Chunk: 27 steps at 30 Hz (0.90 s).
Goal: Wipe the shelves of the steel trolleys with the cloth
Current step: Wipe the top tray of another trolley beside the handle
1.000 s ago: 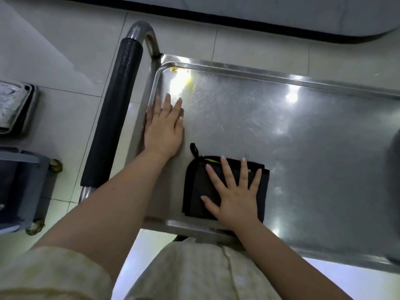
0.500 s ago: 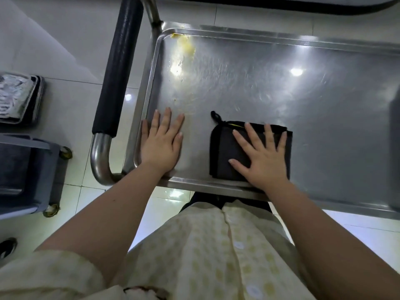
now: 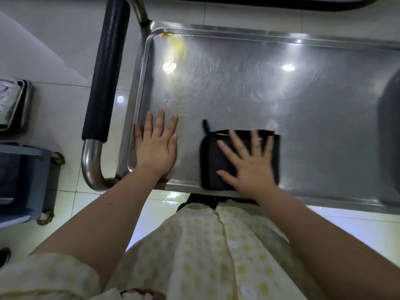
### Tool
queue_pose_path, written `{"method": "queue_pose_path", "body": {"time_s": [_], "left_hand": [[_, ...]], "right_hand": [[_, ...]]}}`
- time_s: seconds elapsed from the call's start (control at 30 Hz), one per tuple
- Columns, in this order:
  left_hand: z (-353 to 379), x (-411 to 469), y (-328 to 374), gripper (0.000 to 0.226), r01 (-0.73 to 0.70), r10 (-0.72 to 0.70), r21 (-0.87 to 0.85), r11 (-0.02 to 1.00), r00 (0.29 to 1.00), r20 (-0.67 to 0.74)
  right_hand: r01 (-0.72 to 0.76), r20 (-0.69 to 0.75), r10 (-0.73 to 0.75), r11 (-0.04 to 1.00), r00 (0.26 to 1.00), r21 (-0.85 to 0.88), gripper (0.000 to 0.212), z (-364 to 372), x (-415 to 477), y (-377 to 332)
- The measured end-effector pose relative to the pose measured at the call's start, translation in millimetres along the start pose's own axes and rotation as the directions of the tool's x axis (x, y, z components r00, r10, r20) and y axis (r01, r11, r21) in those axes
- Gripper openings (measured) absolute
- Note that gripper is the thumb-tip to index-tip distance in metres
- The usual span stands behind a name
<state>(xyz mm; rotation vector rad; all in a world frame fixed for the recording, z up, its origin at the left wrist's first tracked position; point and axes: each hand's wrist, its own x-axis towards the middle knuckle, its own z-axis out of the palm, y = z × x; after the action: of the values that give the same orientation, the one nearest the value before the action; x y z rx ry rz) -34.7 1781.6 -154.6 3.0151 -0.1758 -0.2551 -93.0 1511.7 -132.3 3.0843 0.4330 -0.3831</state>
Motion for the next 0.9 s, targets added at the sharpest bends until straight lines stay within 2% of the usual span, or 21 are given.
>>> {"method": "queue_pose_path", "body": {"time_s": [0.1,0.17,0.23,0.27,0.33,0.4,0.43,0.5,0.57,0.63,0.7,0.9], "left_hand": [[-2,-5,-8,0.054,-0.005,0.005,0.003,1.000,0.999,0.033],[-7,-8,-14,0.054,-0.007,0.008,-0.041,0.999,0.999,0.037],[-13,-10,-14,0.056,0.013,-0.009,-0.163,0.987,1.000,0.025],[-17,-11,-10,0.057,0.021,-0.018,-0.233,0.972,1.000,0.015],[-23,-13,12,0.060,-0.016,0.016,-0.300,0.954,1.000,-0.001],[-23,-20,50,0.060,-0.148,0.158,-0.267,0.952,0.987,0.015],[-19,-25,71,0.061,-0.230,0.242,-0.209,0.950,0.970,0.030],[-7,-36,106,0.064,-0.316,0.321,-0.066,0.947,0.943,0.087],[2,-39,119,0.067,-0.294,0.288,0.033,0.955,0.950,0.116],[3,-31,116,0.068,-0.285,0.278,0.056,0.957,0.955,0.108],[-1,-16,102,0.068,-0.278,0.272,0.072,0.958,0.959,0.085],[-24,69,38,0.068,-0.135,0.126,0.085,0.987,0.986,0.108]], "right_hand": [[0.000,0.013,-0.001,1.000,1.000,0.020,0.078,-2,23,-70],[0.010,0.013,-0.011,0.999,1.000,0.033,0.078,-5,26,-80],[0.039,-0.026,-0.037,0.996,0.999,0.081,0.074,-10,22,-68],[0.013,-0.056,-0.006,0.992,0.998,0.128,0.072,-13,19,-56],[-0.136,-0.083,0.159,0.963,0.984,0.232,0.067,-14,13,-24],[-0.296,0.010,0.306,0.909,0.952,0.294,0.066,-10,6,10],[-0.338,0.058,0.336,0.895,0.940,0.293,0.067,-7,3,21],[-0.340,0.069,0.334,0.903,0.940,0.261,0.067,-1,-1,30],[-0.336,0.038,0.338,0.908,0.940,0.249,0.066,0,0,30],[-0.338,0.018,0.342,0.915,0.939,0.221,0.063,1,3,31],[-0.340,0.026,0.342,0.920,0.939,0.194,0.061,3,5,32],[-0.324,0.034,0.322,0.938,0.946,0.126,0.066,5,14,32]]}}
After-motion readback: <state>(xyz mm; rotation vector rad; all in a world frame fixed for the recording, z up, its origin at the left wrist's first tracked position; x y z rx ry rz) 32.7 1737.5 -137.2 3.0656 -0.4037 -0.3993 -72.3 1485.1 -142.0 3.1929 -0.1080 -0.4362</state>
